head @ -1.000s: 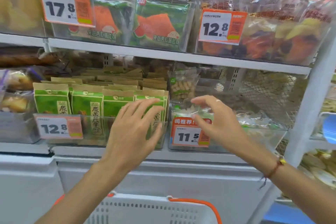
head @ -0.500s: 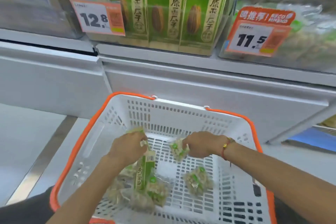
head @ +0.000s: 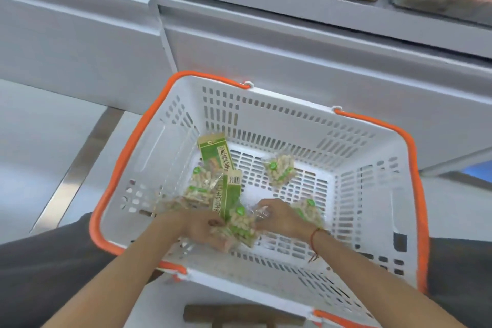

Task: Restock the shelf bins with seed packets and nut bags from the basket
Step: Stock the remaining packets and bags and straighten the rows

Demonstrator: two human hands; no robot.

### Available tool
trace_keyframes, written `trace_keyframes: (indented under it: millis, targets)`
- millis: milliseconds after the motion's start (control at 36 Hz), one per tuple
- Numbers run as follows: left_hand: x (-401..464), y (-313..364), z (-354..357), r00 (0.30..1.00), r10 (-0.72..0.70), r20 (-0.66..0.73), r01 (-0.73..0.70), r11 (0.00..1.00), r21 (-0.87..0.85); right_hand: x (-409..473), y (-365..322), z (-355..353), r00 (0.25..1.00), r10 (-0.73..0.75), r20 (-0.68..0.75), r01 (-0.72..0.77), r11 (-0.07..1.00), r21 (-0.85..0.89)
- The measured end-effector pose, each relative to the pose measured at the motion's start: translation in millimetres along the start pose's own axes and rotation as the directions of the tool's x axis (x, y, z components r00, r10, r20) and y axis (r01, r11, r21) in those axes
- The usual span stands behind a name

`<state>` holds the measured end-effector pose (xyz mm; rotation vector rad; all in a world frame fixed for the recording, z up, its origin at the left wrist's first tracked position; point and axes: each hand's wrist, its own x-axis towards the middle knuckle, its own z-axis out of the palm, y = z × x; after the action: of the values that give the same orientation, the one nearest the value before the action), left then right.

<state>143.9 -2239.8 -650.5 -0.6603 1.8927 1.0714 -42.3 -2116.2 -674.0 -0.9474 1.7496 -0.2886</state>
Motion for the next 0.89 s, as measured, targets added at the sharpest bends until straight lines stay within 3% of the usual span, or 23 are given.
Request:
trace_keyframes:
  millis: [139, 250, 389, 500, 611, 722, 778, 806, 889]
  targets:
    - [-1.3, 9.9, 1.1, 0.999, -0.032, 0.015, 0.031, 0.998, 0.063, -13.4, -0.6, -25.6, 0.994, 0.067, 0.086, -0.088, 0.959, 0.268]
    - [-2.6, 18.5, -2.6, 0.999, 0.034, 0.043, -0.031, 0.996, -0.079, -16.8, 2.0, -39.5, 0.991, 0.092, 0.094, -0.118, 0.937, 0.329]
    - [-2.7, 15.6, -1.5, 0.968, 0.080, -0.237, -0.115, 0.984, -0.135, -21.3, 0.7, -46.1, 0.995, 0.090, -0.037, -0.074, 0.949, 0.306]
    - [-1.7, 11.5, -6.4, 0.935, -0.004, -0.353, -0.119, 0.938, -0.327, -24.2, -4.0, -57.5, 0.981, 0.072, -0.179, -0.016, 0.954, 0.299]
    - [-9.1, 22.5, -25.5, 0.894, -0.120, -0.432, -0.229, 0.708, -0.669, -32.8, -23.2, -78.9, 0.949, -0.002, -0.314, 0.117, 0.931, 0.345]
    - [-18.5, 32.3, -51.6, 0.842, -0.203, -0.499, -0.383, 0.426, -0.820, -43.4, -49.2, -99.5, 0.976, -0.090, -0.198, 0.135, 0.965, 0.225]
    - [-29.7, 43.8, -61.9, 0.835, -0.206, -0.510, -0.455, 0.261, -0.851, -47.5, -62.2, -108.5, 0.969, -0.129, -0.210, 0.173, 0.962, 0.210]
    - [-34.2, 49.1, -66.8, 0.821, -0.189, -0.538, -0.498, 0.222, -0.838, -48.4, -66.6, -112.6, 0.962, -0.131, -0.241, 0.190, 0.952, 0.241]
    - [-42.6, 59.2, -81.3, 0.769, -0.110, -0.629, -0.596, 0.229, -0.769, -49.0, -78.2, -123.4, 0.925, -0.105, -0.366, 0.244, 0.900, 0.361]
